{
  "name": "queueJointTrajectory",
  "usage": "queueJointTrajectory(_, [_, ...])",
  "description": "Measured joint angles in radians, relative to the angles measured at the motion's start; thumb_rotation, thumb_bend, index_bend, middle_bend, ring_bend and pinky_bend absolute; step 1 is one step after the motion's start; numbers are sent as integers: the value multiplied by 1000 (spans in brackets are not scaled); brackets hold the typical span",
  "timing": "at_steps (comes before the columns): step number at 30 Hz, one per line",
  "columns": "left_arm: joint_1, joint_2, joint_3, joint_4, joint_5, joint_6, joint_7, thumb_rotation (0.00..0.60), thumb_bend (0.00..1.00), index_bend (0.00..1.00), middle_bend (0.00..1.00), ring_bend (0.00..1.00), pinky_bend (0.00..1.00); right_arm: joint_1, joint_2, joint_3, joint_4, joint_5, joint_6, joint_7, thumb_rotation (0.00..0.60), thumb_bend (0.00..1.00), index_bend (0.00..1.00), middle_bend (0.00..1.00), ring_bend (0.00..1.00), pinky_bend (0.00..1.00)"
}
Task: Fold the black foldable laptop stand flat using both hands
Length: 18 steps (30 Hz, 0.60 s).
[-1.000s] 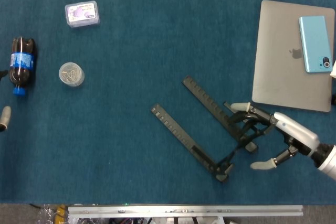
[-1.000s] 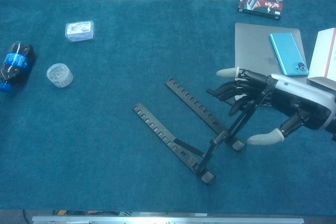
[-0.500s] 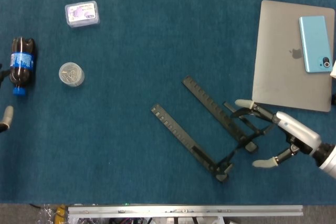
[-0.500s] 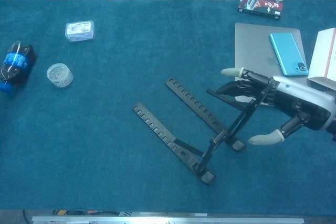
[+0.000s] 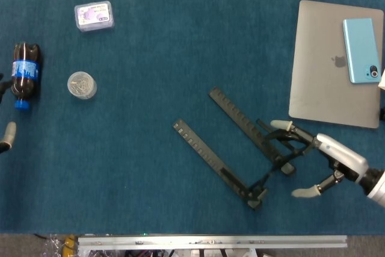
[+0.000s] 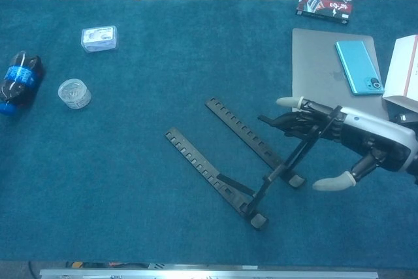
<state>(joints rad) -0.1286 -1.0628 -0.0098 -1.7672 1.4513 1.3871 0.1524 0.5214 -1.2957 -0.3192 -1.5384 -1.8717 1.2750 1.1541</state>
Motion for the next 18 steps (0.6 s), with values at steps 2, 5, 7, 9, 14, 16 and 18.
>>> queueJointTrajectory(2, [-1,0,-1,-3,0,0,3,600,407,134,104,107,74,-1,8,2,-4,-3,14,-4,600,40,25,173,114,138])
queueJointTrajectory(5, [-2,0,-1,-5,0,-1,7,600,407,133,104,107,74,1,22,5,-13,-7,25,-12,600,40,25,173,114,138])
queueJointTrajectory(7, [-1,0,-1,-7,-1,-1,9,600,407,133,104,107,74,3,29,7,-17,-8,29,-14,600,40,25,173,114,138])
queueJointTrajectory(9, [-1,0,0,-7,-2,-1,10,600,407,133,104,107,74,5,32,11,-20,-7,33,-16,600,40,25,173,114,139])
queueJointTrajectory(14, [0,3,0,-10,-2,1,10,600,407,134,104,107,74,12,27,32,-20,-2,40,-26,600,40,25,173,114,138])
queueJointTrajectory(16, [1,4,0,-10,-3,1,9,600,407,133,104,107,74,15,16,38,-17,4,35,-21,600,40,25,173,113,139])
queueJointTrajectory(18, [2,4,0,-9,-4,2,7,600,407,134,104,107,74,18,2,42,-10,10,25,-14,600,40,25,173,113,139])
